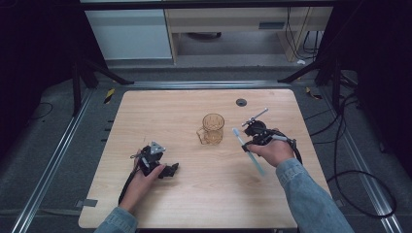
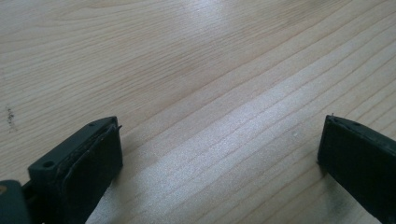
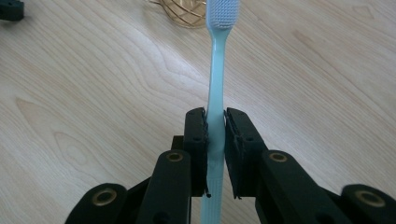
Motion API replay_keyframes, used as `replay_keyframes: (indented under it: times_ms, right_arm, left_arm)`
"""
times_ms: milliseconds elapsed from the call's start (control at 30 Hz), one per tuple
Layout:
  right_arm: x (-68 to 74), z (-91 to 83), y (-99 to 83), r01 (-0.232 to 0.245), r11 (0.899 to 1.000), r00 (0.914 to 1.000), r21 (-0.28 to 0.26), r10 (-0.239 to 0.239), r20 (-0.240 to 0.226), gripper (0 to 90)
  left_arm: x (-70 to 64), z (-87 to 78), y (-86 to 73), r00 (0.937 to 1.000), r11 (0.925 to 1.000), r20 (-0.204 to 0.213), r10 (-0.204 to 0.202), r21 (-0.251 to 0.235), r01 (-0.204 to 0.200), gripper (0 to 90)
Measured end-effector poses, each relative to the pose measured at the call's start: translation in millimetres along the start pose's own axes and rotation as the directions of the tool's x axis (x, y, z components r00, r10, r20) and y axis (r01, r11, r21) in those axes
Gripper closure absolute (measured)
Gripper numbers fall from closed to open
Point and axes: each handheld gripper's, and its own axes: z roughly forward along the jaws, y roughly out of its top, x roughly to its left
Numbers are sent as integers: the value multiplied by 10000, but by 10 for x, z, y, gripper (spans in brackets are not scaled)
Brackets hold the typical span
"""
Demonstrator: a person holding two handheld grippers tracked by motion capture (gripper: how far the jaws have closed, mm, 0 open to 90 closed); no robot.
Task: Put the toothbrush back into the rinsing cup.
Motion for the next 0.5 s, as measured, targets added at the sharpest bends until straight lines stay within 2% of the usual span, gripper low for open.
replay_keyframes:
  times_ms: [33, 167, 267, 333, 500]
  right_arm:
    - [39, 6, 17, 180, 9998, 9998, -79, -180, -36, 794]
    - [98, 5, 44, 339, 9991, 9994, -267, -341, -96, 794]
    - [171, 9, 74, 665, 9970, 9976, -407, -673, -179, 794]
    - [188, 14, 84, 680, 9968, 9975, -425, -687, -162, 794]
    - [296, 46, 143, 996, 9912, 9941, -876, -1030, -352, 794]
  left_arm:
    - [0, 0, 0, 10000, 10000, 1, -1, -2, 1, 0]
    - [1, 0, 1, 10000, 10000, 8, 10, 1, -10, 0]
    - [1, 1, 1, 10000, 10000, 9, 12, 0, -12, 0]
    - [1, 1, 1, 10000, 10000, 10, 8, -1, -8, 0]
    - [1, 0, 1, 10000, 10000, 11, 13, 1, -13, 0]
